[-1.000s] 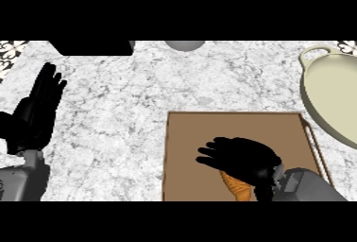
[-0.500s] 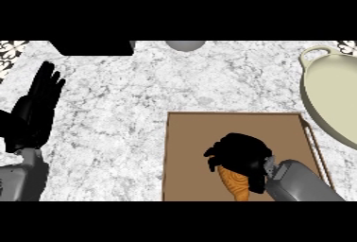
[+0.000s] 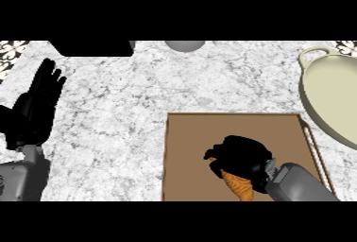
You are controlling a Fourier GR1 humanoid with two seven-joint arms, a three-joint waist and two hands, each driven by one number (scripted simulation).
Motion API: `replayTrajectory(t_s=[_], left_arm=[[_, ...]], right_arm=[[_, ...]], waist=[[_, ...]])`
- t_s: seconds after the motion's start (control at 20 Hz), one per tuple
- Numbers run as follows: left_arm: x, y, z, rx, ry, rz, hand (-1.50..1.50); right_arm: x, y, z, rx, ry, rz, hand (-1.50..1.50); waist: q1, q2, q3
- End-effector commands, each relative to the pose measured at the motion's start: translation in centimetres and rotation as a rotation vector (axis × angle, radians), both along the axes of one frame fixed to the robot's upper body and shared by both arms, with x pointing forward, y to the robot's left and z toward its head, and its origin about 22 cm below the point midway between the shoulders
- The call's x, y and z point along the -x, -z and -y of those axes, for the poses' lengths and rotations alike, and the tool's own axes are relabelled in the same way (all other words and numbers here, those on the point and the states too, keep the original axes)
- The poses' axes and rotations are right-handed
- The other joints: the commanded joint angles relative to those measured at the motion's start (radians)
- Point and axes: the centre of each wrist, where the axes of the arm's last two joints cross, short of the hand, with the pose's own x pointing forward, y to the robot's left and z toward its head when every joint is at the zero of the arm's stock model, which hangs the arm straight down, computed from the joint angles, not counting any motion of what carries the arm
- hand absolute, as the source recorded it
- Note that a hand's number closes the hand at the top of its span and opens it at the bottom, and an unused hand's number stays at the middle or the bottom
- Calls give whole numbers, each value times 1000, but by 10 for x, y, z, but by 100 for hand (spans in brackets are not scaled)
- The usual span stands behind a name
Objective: Pick the croissant from the tray and place it in the pot
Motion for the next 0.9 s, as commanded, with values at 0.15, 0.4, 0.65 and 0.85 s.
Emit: replayTrajectory(t_s=[0.15,0.4,0.65,0.85], left_arm=[[12,16,-11,-3,-38,-12,0],[23,13,-19,2,-71,-10,0],[14,12,-12,6,-56,-7,0],[17,22,-13,9,-50,-21,0]], right_arm=[[45,18,40,-112,210,-53,150],[94,11,82,-240,480,-55,150],[132,-40,89,-469,575,43,150],[139,-60,110,-697,746,211,150]], waist=[[-33,1,3],[-62,-7,3],[-71,-4,2],[-62,0,3]])
